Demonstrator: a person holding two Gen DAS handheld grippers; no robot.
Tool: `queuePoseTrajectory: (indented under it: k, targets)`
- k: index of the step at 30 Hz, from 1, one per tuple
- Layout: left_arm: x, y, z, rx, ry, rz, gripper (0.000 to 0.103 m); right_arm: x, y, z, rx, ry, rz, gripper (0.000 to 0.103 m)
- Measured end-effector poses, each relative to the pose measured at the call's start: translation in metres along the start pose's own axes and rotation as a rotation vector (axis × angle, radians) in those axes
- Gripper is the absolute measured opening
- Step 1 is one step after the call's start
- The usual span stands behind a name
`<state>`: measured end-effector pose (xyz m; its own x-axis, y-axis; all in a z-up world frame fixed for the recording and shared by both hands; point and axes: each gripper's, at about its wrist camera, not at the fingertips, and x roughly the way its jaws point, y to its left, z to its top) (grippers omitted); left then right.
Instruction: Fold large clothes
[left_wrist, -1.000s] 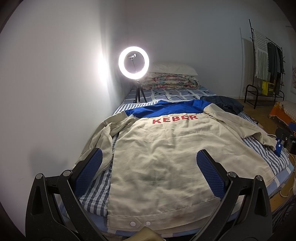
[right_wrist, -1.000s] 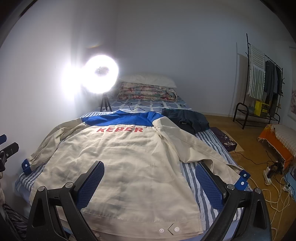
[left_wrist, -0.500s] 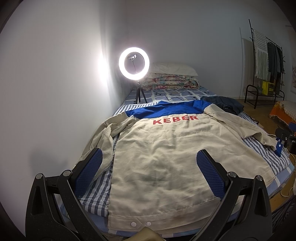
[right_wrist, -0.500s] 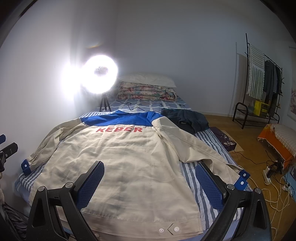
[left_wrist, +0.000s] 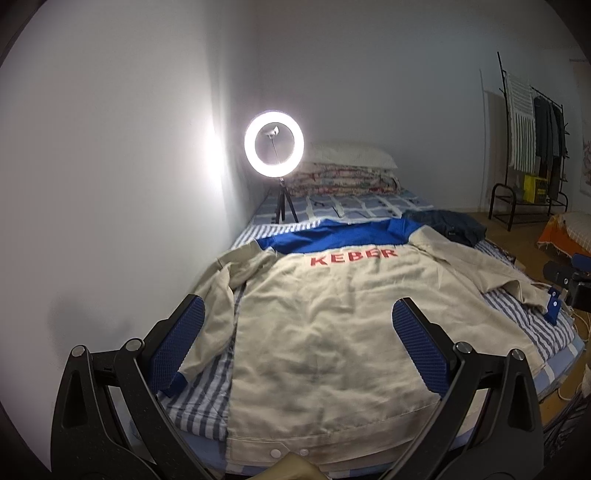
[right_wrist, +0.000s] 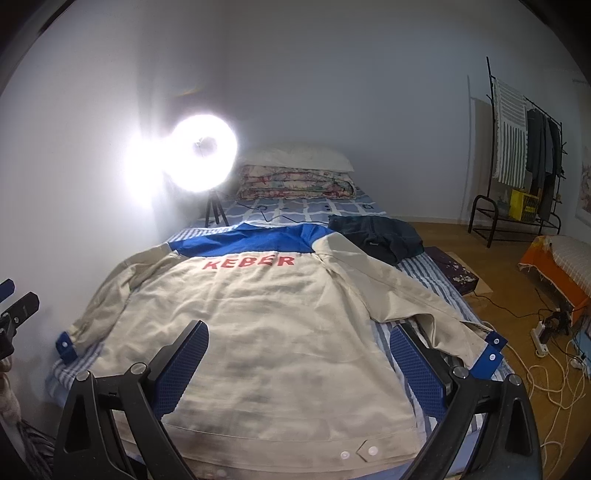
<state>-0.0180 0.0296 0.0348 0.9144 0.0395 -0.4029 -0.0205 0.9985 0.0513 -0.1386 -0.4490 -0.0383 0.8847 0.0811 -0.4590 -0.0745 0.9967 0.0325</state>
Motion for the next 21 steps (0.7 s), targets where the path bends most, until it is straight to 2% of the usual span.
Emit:
queuePoseTrajectory:
  k: [3, 9, 14, 17, 21]
  targets:
    - [-0.005, 0.01, 0.002, -0.025, -0.002, -0.023, 0.103, -0.015, 0.009, 0.011, -0.015, -0.023, -0.01, 0.1]
    - [-0.023, 0.022, 0.01, -0.019, -0.036, -0.006, 0.103, -0.043, 0.031, 0.036, -0.051, -0.077, 0.014, 0.1]
    - [-0.036, 0.024, 0.02, 0.012, -0.044, -0.024, 0.103, -0.048, 0.043, 0.057, -0.051, -0.102, 0.083, 0.094]
    - [-0.05, 0.027, 0.028, 0.028, -0.049, -0.04, 0.097, -0.051, 0.052, 0.069, -0.073, -0.148, 0.123, 0.094]
    - [-0.078, 0.036, 0.042, 0.007, -0.062, -0.076, 0.088, -0.041, 0.064, 0.082, -0.087, -0.161, 0.191, 0.082]
